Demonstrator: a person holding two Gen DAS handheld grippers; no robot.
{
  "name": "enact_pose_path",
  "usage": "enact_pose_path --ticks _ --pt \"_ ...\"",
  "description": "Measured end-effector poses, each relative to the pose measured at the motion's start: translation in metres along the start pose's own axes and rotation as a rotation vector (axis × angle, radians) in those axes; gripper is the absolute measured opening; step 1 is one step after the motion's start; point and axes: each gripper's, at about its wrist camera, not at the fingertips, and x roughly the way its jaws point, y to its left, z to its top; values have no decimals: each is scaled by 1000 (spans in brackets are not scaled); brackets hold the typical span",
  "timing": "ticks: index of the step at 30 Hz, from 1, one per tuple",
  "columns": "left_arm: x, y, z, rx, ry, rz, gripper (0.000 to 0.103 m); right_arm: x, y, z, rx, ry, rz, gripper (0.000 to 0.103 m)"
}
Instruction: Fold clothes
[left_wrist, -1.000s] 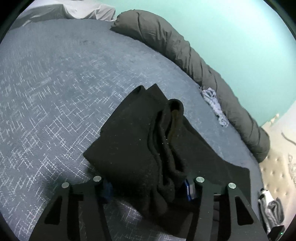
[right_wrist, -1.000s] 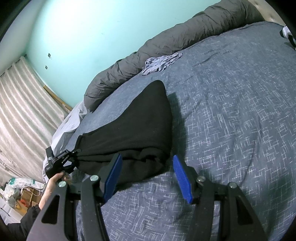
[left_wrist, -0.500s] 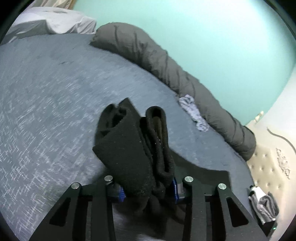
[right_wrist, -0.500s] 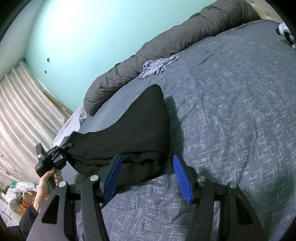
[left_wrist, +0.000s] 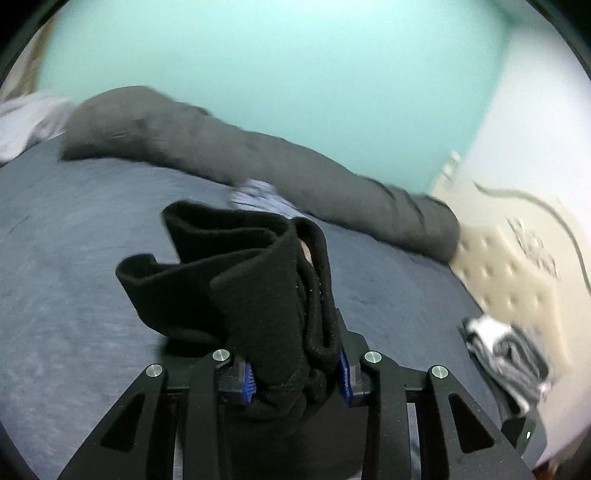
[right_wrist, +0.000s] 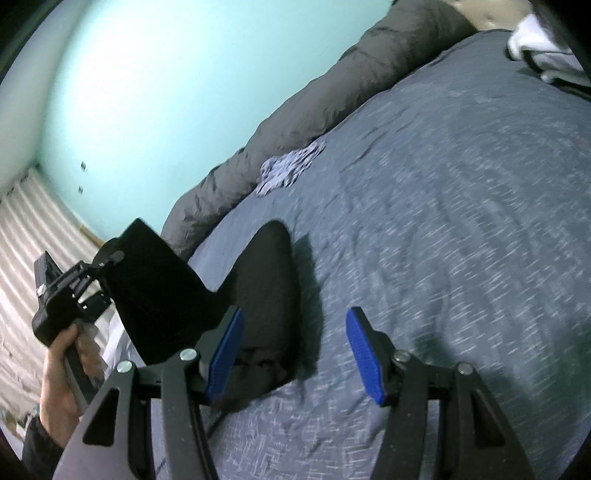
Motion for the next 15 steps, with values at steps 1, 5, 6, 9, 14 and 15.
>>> enact_pose_path --ticks 1,5,6,9,14,15 --pt "13 -18 -9 42 32 -5 35 -2 -2 2 9 -6 1 58" --pt "86 -77 -76 213 224 20 35 -11 -11 10 42 -31 4 58" --pt "103 -89 -96 261 274 38 34 -12 -11 11 45 -32 7 58" --pt "120 -103 -124 348 310 73 35 -13 -10 13 50 -34 13 58" --pt "117 -109 -121 366 305 91 39 -12 -11 12 57 -26 21 58" --pt "114 -111 -122 374 304 90 41 -12 -12 12 60 -25 20 58"
